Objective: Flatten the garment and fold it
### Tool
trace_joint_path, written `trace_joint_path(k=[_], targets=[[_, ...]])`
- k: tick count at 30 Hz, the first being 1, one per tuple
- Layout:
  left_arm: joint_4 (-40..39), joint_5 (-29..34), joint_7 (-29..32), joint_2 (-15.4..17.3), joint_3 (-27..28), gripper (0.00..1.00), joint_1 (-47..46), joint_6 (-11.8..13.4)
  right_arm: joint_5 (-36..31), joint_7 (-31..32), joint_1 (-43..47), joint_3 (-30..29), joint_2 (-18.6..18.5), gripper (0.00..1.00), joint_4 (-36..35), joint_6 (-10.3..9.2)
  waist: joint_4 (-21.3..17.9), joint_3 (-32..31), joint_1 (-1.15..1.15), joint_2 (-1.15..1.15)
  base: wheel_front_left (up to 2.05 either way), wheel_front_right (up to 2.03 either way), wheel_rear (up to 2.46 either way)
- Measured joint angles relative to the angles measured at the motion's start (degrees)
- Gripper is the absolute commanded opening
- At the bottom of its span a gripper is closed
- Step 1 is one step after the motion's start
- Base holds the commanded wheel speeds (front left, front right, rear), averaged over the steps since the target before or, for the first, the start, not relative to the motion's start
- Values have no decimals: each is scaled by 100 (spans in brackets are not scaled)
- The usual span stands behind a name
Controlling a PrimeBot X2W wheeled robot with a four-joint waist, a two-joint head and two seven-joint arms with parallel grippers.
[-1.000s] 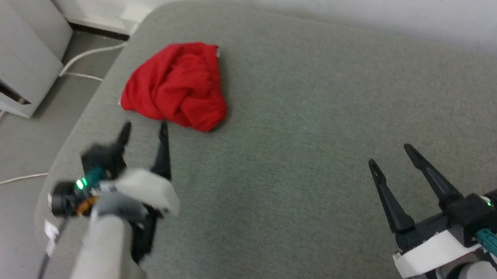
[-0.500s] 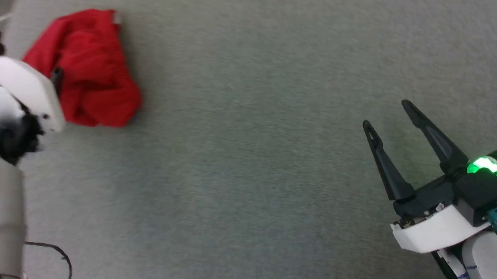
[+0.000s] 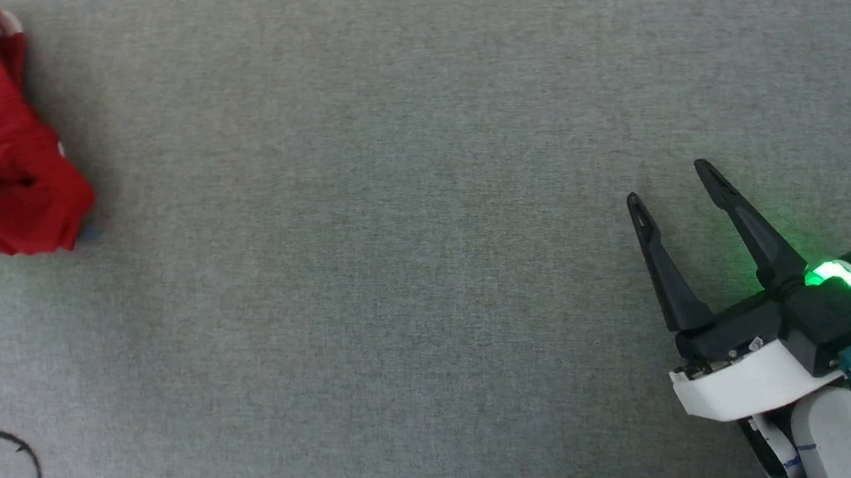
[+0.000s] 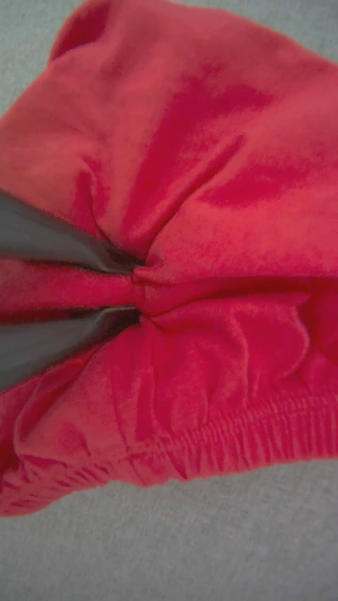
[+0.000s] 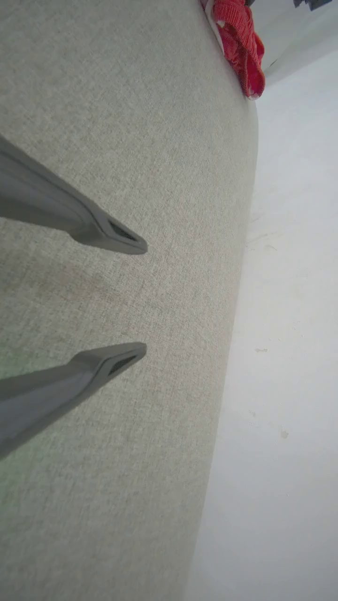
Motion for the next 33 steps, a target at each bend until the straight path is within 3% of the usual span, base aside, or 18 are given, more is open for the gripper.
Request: trace_joint_path(k=[3, 8, 17, 25, 33], targets=[[-57, -10, -287, 24, 11, 0, 120, 0, -1, -5, -9, -34, 14, 100, 100, 0, -37, -72, 0, 0, 0, 0, 0], [-108, 22, -1468, -126, 79, 0, 256, 0, -2, -5, -13, -127, 47, 100, 263, 0, -58, -358, 1, 0, 0, 0, 0], [-715, 644, -3355, -130, -577, 0, 133, -1, -54, -10, 161, -572, 170, 100, 494, 0, 6, -1342, 0, 0, 0, 0, 0], [-1724, 642, -4191, -485, -1385, 0, 565, -2, -62, -10, 458, -846, 250, 100, 704, 0, -16, -2334, -1, 0, 0, 0, 0], [-2328, 571, -4139, -1388, -2154, 0, 1654, 9, -89, 12, 630, -809, 281, 100, 837, 0, -363, -2955, -1, 0, 0, 0, 0]])
